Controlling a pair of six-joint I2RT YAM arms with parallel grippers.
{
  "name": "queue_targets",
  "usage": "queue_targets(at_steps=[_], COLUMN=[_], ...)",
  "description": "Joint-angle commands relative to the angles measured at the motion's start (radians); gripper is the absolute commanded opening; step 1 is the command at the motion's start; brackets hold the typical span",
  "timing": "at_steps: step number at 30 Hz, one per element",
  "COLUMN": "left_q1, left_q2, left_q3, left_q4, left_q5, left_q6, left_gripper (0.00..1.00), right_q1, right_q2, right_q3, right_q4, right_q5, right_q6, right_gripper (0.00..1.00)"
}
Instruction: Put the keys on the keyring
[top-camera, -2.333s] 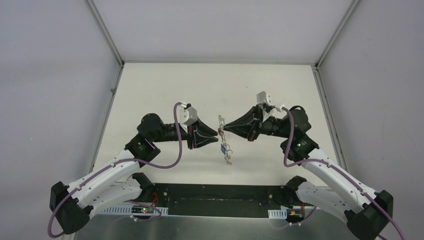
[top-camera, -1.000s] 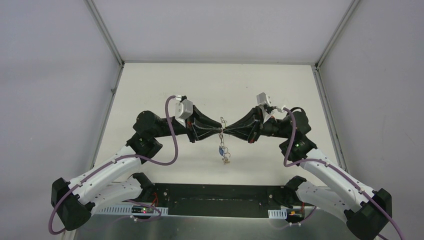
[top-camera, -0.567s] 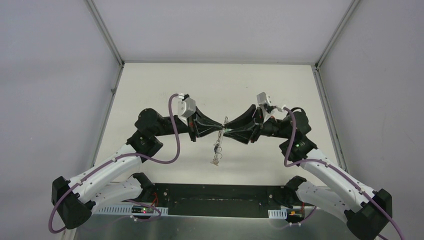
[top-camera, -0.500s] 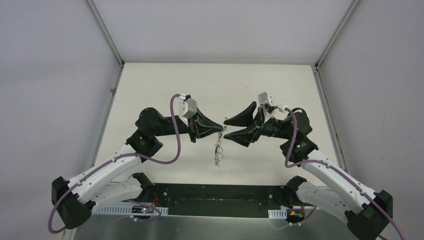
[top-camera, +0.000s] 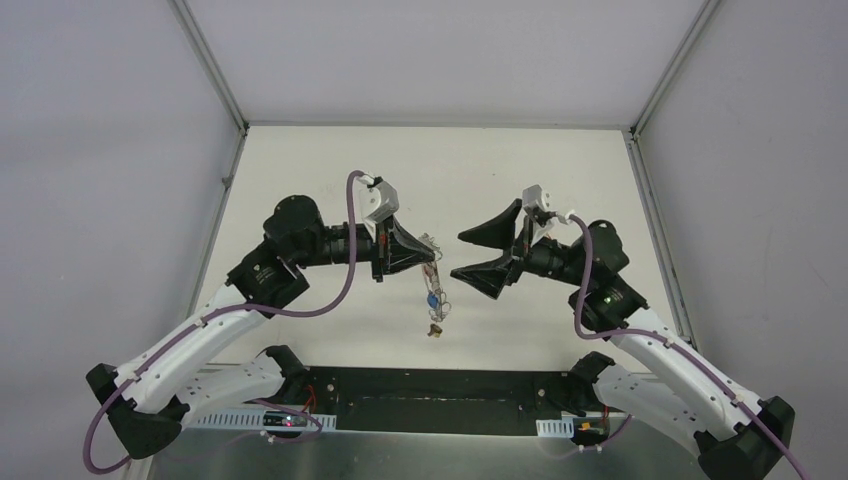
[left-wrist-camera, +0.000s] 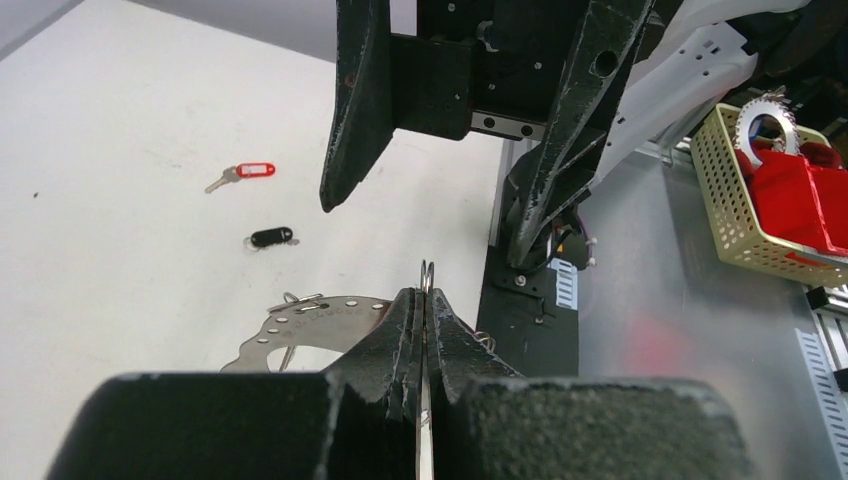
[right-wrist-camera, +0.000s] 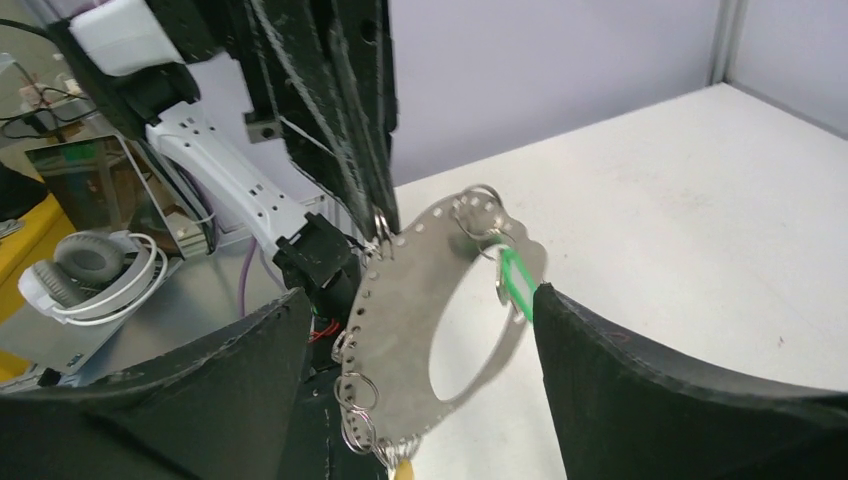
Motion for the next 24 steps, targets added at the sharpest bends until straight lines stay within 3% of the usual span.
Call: queue_targets(at_steps=[1,8,17,24], left_q1=[-0.003,-0.003,-0.003,-0.003], left_q2=[0.002,0.043,0.118,0.158], left_q3=[0.094,0.214,0.352,0.433], left_q4=[-0.125,-0.327,-0.562,-0.670], left_q5=[-0.061,-0.097,-0.158,-0.205], left_q6=[0.034,0.091,0.148,0.169], left_gripper=[0.00,0.00,0.00,0.00], right_q1=[-0.001,-0.001,0.000,0.003], right_q2=[0.000,0.025,0.076,0.121], right_q3=[0.050,0.073,0.102,0.131], right_q4=[-0.058,-0.094,-0.103,-0.126], right_q5=[0.058,0.036,-0.016,-0.037], right_q6=[-0.041,-0.052,-0.047,-0.028], right_gripper=[0.83,0.73,0.46,0.42])
